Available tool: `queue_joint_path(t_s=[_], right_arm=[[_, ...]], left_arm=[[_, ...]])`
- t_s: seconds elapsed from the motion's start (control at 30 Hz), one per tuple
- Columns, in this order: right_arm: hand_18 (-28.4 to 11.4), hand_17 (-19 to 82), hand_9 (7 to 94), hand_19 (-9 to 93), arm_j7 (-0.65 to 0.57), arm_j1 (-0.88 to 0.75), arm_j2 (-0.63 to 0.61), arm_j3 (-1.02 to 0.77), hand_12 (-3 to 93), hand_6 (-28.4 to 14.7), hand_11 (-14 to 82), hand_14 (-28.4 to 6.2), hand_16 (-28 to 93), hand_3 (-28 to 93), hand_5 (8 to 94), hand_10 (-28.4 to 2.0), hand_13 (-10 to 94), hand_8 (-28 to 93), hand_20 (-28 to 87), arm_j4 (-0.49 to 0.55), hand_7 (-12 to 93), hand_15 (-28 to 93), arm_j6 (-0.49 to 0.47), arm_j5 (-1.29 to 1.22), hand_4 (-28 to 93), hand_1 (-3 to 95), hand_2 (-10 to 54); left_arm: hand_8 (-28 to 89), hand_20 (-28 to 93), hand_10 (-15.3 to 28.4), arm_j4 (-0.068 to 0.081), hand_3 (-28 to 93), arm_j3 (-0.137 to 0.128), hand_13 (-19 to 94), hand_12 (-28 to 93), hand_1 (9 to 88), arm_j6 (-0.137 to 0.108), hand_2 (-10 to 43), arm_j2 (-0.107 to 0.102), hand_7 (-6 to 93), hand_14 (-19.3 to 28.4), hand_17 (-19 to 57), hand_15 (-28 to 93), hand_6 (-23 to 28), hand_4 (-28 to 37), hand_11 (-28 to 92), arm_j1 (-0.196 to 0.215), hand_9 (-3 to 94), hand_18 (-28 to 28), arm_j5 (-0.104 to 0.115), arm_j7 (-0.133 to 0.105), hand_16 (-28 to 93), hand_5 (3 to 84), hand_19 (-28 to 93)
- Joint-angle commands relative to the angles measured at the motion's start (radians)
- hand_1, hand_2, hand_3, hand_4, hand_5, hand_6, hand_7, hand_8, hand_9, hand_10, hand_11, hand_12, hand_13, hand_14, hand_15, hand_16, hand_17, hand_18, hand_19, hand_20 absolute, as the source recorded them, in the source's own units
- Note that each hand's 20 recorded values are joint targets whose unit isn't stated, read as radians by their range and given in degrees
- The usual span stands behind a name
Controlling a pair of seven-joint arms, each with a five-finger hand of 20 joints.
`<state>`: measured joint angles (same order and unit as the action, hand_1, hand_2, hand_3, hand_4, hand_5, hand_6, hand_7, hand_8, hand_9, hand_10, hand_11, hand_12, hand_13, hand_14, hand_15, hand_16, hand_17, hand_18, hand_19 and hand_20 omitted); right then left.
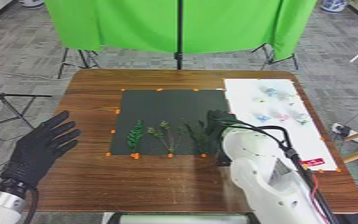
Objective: Arrange flowers
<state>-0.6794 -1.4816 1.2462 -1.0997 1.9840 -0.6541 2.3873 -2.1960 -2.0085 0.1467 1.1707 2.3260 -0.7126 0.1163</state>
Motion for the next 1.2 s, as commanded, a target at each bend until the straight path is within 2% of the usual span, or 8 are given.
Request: queue_joint_path(t_s=[0.03,0.17,0.3,0.4,0.5,0.63,1.0,1.2], right_arm=[[-24.5,43,93.7,93,0.016,0.035,-0.068,-0.089,27.9,-5.3,41.3,-4.1,33,60,75.9,-10.2,89,-11,36,0.015,16,72,0.107,0.006,-28,-2.1,6.8],[-23.7,36,88.5,91,0.055,0.031,-0.131,-0.124,31.4,-4.5,39.0,-7.3,32,63,72.4,-12.1,81,-11,33,-0.008,19,74,0.263,0.031,-28,0.4,6.6],[-21.5,27,67.3,84,0.147,0.024,-0.195,-0.140,30.2,-4.2,45.9,-9.8,29,75,59.5,-13.8,63,-15,36,-0.048,28,78,0.377,0.086,-27,15.4,-0.8],[-20.4,22,54.2,78,0.183,0.005,-0.229,-0.155,27.8,-3.6,49.2,-9.4,25,82,50.0,-13.6,52,-19,39,-0.058,38,77,0.363,0.130,-28,21.3,-5.3],[-20.3,16,41.8,69,0.188,-0.012,-0.253,-0.162,22.6,-4.3,41.0,-9.0,15,85,40.5,-12.8,40,-20,37,-0.066,39,65,0.357,0.150,-28,21.7,-8.8],[-19.5,15,40.1,67,0.208,-0.064,-0.298,-0.187,21.9,-4.0,38.7,-8.8,13,85,38.7,-12.4,37,-20,36,-0.063,38,59,0.375,0.192,-28,23.0,-9.5],[-17.5,21,52.0,76,0.209,-0.118,-0.395,-0.190,23.0,-0.7,44.8,-6.8,17,81,48.4,-10.7,49,-22,39,-0.127,42,66,0.416,0.289,-28,29.0,-9.5],[-17.2,22,53.1,76,0.199,-0.096,-0.398,-0.155,23.5,-0.5,44.9,-6.5,18,81,48.6,-10.3,51,-22,39,-0.181,41,66,0.467,0.300,-28,29.5,-9.5]], left_arm=[[-12,8,10.8,-0.003,70,-0.003,17,16,23.7,-0.001,-2.2,0.012,20.6,13.4,-11.7,34,2.0,-28.3,23,0.022,22.9,18.9,-0.005,-0.001,-1,26.6,40],[-12,8,10.8,-0.004,70,-0.003,17,15,23.7,-0.001,-2.1,0.014,20.6,13.3,-11.7,34,2.0,-28.3,23,0.024,23.0,18.9,-0.005,-0.003,-1,26.6,40],[-12,8,10.8,-0.007,70,-0.003,17,15,23.7,-0.003,-2.1,0.016,20.6,13.4,-11.7,34,2.1,-28.3,23,0.030,23.0,18.9,-0.005,-0.006,-1,26.6,40],[-12,8,10.9,-0.005,70,-0.003,17,15,23.7,-0.003,-2.1,0.016,20.6,13.4,-11.7,34,2.1,-28.3,23,0.026,23.0,18.9,-0.005,-0.005,-1,26.6,40],[-12,8,10.9,-0.004,70,-0.003,17,16,23.7,-0.003,-2.2,0.017,20.7,13.3,-11.7,34,2.1,-28.3,23,0.024,23.0,18.9,-0.005,-0.003,-1,26.6,40],[-12,8,10.8,-0.004,70,-0.004,17,16,23.6,-0.004,-2.2,0.017,20.6,13.4,-11.7,34,2.1,-28.3,23,0.023,23.0,18.9,-0.006,-0.002,-1,26.6,40],[-12,8,10.9,-0.004,70,-0.006,17,16,23.7,-0.007,-2.2,0.015,20.6,13.4,-11.7,34,2.1,-28.3,23,0.025,23.0,18.9,-0.006,-0.009,-1,26.6,40],[-12,8,10.8,-0.004,70,-0.005,17,16,23.7,-0.003,-2.2,0.009,20.6,13.4,-11.7,34,2.1,-28.3,23,0.022,23.0,18.9,-0.005,-0.009,-1,26.6,40]])
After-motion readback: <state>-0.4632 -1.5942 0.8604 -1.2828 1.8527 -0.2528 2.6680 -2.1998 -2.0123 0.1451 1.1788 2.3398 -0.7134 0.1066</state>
